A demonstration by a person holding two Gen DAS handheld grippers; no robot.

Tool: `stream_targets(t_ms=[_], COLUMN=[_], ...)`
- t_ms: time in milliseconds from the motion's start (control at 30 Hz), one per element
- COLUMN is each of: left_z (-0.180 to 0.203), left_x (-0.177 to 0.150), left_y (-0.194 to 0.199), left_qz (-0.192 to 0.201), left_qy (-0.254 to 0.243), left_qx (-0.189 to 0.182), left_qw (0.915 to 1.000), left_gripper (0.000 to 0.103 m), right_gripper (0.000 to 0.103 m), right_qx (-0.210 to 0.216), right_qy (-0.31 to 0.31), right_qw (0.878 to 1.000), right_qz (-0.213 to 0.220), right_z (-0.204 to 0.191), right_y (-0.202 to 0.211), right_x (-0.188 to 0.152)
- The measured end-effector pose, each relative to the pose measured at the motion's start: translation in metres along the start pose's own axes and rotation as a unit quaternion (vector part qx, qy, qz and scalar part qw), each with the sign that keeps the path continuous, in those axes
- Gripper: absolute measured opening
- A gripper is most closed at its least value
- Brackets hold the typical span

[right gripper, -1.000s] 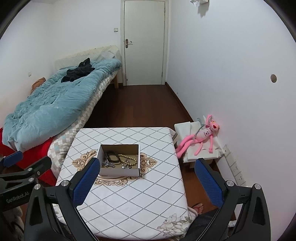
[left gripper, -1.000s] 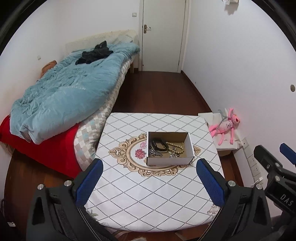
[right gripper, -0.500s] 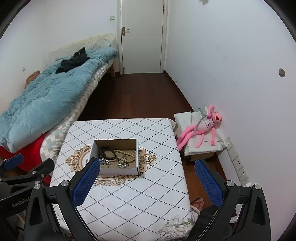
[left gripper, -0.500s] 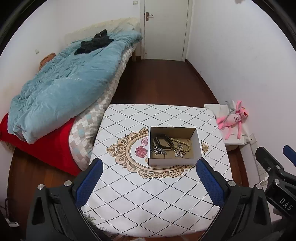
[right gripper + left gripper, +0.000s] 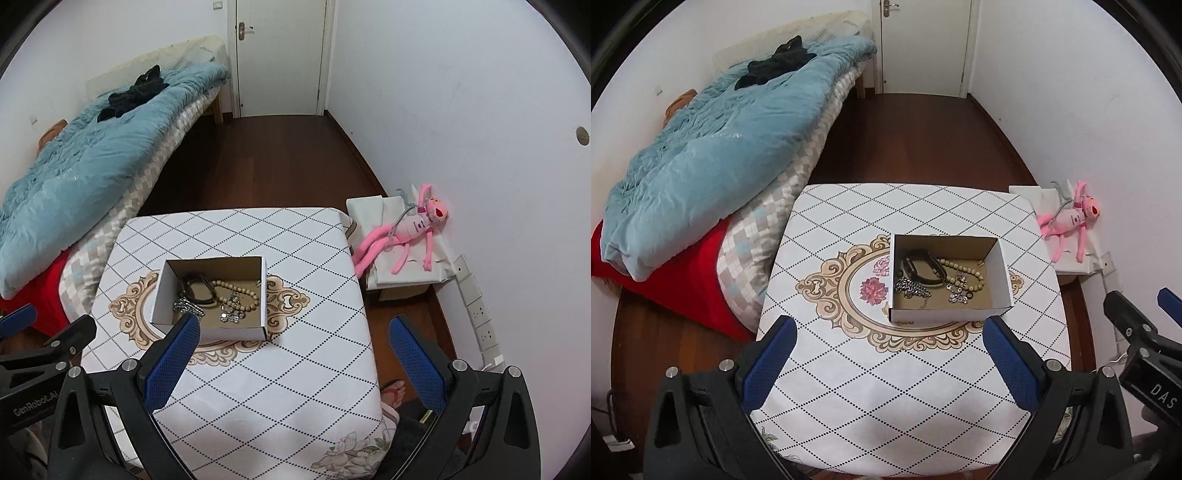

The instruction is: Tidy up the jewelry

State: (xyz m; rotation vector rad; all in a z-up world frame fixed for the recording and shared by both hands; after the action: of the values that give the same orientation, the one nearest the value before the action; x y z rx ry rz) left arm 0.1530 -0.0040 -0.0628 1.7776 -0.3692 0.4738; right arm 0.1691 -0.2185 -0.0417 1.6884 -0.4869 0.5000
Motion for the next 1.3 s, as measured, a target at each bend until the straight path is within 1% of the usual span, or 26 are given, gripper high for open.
stream_targets(t_ms=[200, 1300], left_z=[0.0012, 0.0004], left_x=[-0.0014, -0.0012], left_y=[-0.0038, -0.0039], left_qz=[-0.005, -0.005], left_qy=[-0.001, 0.000], left_qx=[0.002, 0.000], left_qw=[1.0000, 1.0000], left_gripper=[0.103, 0.103], right_gripper=[0.103, 0.103], right_qx=[-0.003, 0.000], right_qy=[0.002, 0.015], right_qw=[1.000, 1.000], right_qz=[-0.011, -0.016], right_z=[0.0042, -0.0025], right_y=[-0.0065, -0.0063], right_x=[-0.0014, -0.0001])
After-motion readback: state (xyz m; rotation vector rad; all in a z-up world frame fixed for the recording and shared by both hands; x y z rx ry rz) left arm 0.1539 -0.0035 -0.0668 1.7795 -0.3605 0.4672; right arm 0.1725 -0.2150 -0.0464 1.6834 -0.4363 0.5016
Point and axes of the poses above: each gripper's, at about its wrist camera, not at the fingertips, and y roughly against the way its jaws point, z to its right, x to its top, the point moved 8 cm from there along -y, roughly the way its jaws point, and after that the axes turned 15 degrees about x, right-handed, at the moved point
